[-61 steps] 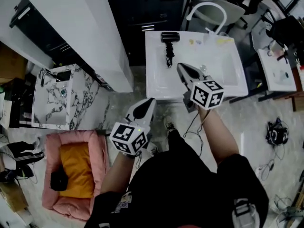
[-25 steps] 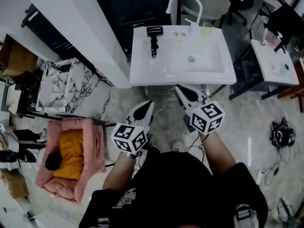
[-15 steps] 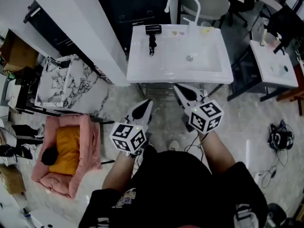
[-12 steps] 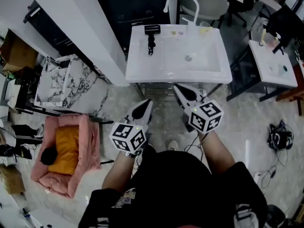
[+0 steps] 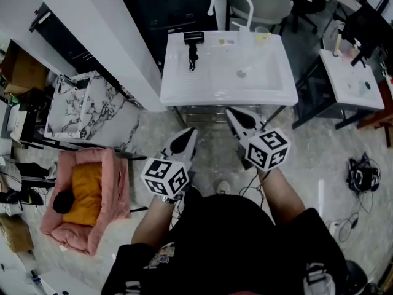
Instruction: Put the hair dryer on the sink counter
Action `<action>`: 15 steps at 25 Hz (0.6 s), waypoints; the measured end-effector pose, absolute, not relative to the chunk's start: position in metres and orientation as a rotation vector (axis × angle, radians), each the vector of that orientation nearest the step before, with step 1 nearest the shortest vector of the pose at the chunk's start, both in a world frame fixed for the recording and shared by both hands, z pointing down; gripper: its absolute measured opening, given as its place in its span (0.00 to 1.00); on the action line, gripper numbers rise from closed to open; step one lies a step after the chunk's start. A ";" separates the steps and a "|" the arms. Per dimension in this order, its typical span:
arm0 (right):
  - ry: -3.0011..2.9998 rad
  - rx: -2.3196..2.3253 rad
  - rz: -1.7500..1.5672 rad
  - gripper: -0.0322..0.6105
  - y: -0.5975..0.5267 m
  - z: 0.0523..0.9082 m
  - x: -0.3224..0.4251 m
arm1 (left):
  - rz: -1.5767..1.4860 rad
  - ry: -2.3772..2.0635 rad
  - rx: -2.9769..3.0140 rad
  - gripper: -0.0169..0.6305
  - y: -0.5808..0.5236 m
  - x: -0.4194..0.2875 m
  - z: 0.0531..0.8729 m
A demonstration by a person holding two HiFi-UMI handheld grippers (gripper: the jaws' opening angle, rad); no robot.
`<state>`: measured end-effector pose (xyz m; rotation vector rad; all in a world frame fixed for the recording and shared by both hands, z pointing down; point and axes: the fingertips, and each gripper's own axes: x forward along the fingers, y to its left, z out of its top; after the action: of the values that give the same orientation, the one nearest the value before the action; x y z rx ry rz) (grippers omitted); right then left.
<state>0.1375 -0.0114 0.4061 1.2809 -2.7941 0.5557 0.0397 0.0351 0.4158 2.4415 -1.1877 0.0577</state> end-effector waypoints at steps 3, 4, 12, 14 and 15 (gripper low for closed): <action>-2.796 1.282 0.558 0.05 -0.011 0.408 0.139 | 0.061 -1.188 2.442 0.03 0.037 0.041 0.416; -2.796 1.282 0.558 0.05 -0.011 0.408 0.139 | 0.061 -1.188 2.442 0.03 0.037 0.041 0.417; -2.802 1.287 0.574 0.05 -0.004 0.409 0.143 | 0.061 -1.191 2.443 0.03 0.044 0.045 0.417; -2.804 1.287 0.580 0.05 -0.003 0.408 0.143 | 0.059 -1.192 2.443 0.03 0.046 0.045 0.417; -2.803 1.288 0.582 0.05 -0.002 0.408 0.143 | 0.058 -1.193 2.443 0.03 0.046 0.045 0.416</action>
<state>0.1433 -0.0021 0.4080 1.2879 -2.8031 0.5816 0.0449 0.0462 0.4163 2.4432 -1.1929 0.0583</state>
